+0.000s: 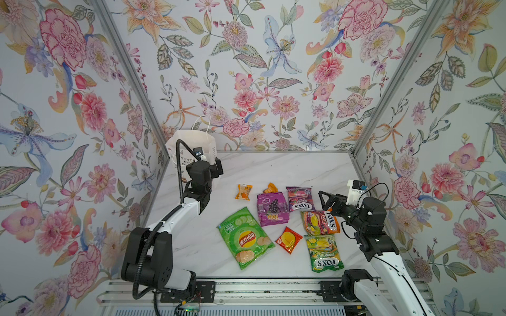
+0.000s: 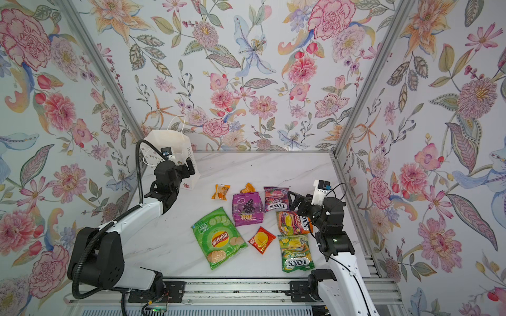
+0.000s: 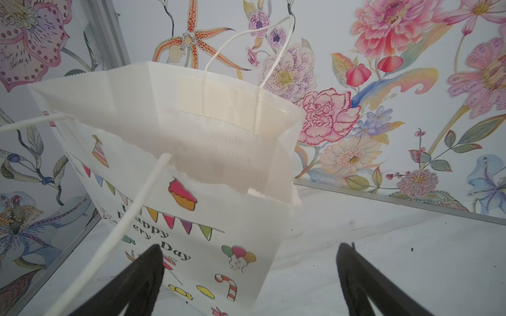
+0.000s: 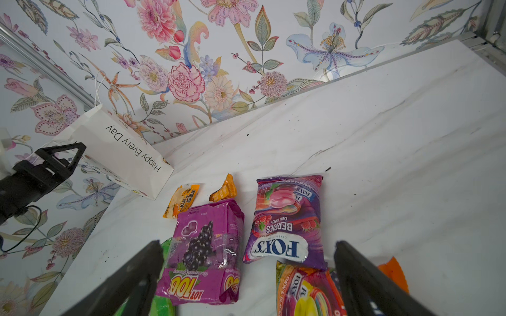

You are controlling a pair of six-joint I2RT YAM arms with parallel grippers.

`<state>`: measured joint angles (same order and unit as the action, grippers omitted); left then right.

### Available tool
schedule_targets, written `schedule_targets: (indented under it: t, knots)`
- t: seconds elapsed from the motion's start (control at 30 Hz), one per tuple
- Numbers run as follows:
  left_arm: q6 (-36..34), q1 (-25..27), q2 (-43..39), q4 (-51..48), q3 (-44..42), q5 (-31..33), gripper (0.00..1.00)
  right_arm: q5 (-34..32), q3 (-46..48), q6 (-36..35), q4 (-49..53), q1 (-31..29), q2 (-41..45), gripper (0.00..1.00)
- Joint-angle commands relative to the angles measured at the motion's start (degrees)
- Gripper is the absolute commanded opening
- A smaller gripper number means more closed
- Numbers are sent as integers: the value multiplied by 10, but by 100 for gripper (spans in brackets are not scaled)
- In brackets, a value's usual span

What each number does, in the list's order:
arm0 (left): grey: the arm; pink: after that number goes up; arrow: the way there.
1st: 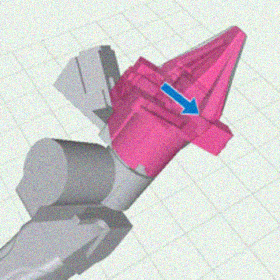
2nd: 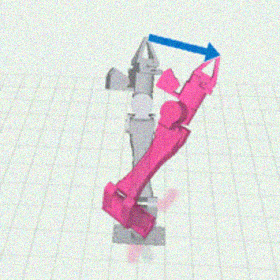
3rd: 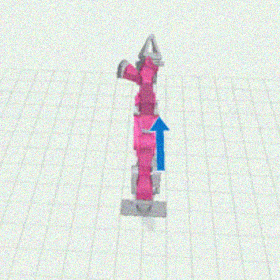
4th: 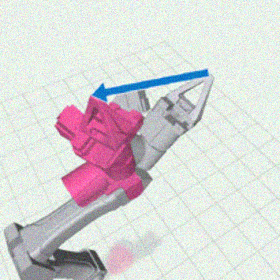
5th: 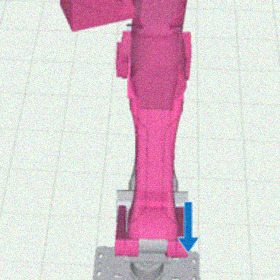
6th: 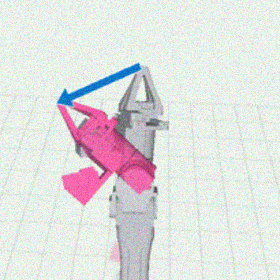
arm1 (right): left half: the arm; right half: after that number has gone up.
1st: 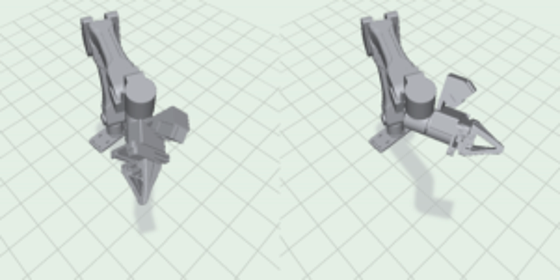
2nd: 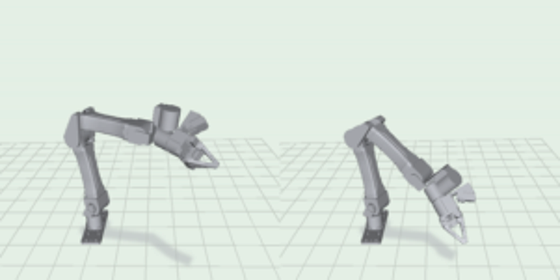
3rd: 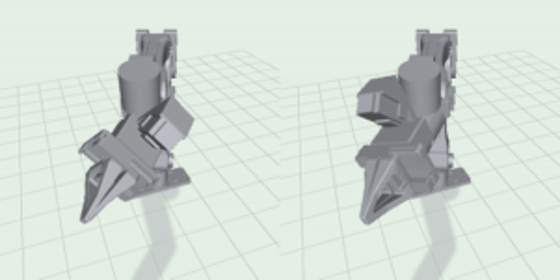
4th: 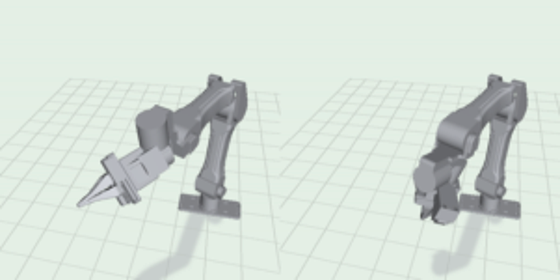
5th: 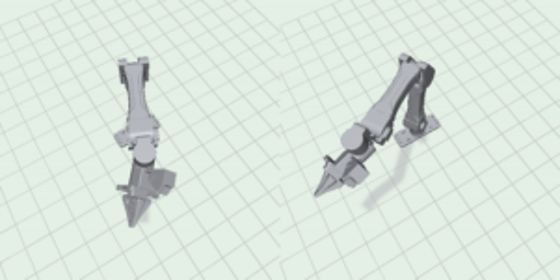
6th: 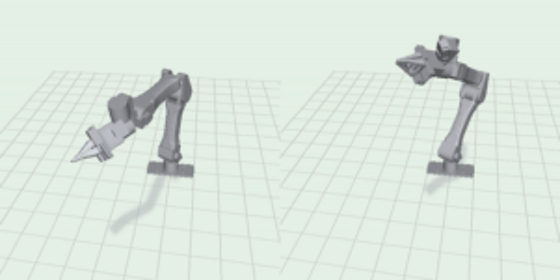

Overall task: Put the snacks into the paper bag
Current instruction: 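Raise both arms and move the left gripper toward the white paper bag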

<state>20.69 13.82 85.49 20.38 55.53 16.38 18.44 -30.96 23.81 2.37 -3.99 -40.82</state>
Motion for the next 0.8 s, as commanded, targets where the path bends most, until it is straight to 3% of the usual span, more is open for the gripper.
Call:
schedule_targets:
  t: [0.0, 0.2, 0.33, 0.6, 0.77]
  knots:
    - [-35, 10, 35, -50, 58, 76, 98, -8, -11, -10, 4, -7, 5, 99]
    - [-11, 14, 118, -145, 164, 149, 87, -8, -15, -11, 4, -16, -5, 99]
    - [2, 14, 132, -160, 182, 159, 73, -15, -19, -12, 14, -20, -9, 99]
    - [-31, 14, 96, -107, 141, 150, 24, -24, -27, -12, 25, -28, -14, 99]
    - [-67, 14, 46, -32, 63, 88, 4, -35, -47, -8, 40, -43, -31, 99]
